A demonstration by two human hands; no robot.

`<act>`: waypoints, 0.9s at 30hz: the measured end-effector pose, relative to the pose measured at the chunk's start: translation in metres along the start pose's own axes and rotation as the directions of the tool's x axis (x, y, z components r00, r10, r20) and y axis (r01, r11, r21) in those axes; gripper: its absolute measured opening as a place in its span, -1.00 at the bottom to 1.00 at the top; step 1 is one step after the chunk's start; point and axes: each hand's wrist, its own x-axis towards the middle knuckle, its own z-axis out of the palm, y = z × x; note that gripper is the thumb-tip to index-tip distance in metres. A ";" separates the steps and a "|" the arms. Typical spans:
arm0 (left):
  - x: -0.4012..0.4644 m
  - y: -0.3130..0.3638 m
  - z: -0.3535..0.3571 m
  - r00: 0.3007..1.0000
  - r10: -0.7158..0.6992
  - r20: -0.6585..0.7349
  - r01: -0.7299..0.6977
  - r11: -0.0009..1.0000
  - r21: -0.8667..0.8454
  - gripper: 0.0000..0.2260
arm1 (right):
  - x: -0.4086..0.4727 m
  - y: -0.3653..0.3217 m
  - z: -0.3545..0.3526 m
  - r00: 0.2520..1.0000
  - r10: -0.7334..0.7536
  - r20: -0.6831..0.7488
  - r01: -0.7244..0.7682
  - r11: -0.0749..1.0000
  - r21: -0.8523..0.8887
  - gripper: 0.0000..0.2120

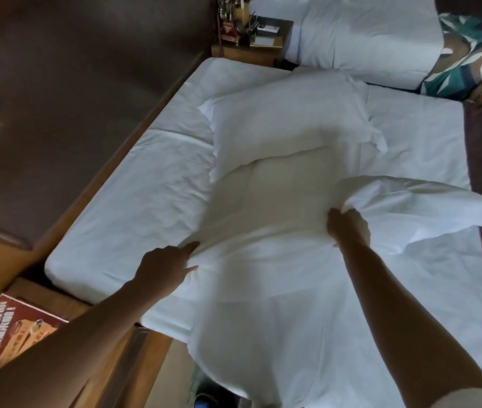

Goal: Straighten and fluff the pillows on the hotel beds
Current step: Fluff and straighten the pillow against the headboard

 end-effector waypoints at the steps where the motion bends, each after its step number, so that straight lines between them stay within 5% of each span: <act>1: 0.000 -0.002 0.000 1.000 0.009 -0.016 -0.009 1.000 0.029 -0.45 | -0.001 -0.004 0.000 1.000 -0.018 -0.016 0.018 1.000 -0.019 -0.52; 12: -0.032 -0.112 -0.036 0.975 0.035 -0.217 -0.056 0.994 -0.090 -0.54 | -0.054 -0.098 -0.005 0.941 -0.302 -0.150 0.300 0.953 -0.031 -0.59; 27: -0.171 -0.303 -0.011 0.941 -0.283 -0.184 0.246 0.949 -0.198 -0.61 | -0.189 -0.196 0.183 0.912 -0.353 0.207 0.345 0.936 0.077 -0.72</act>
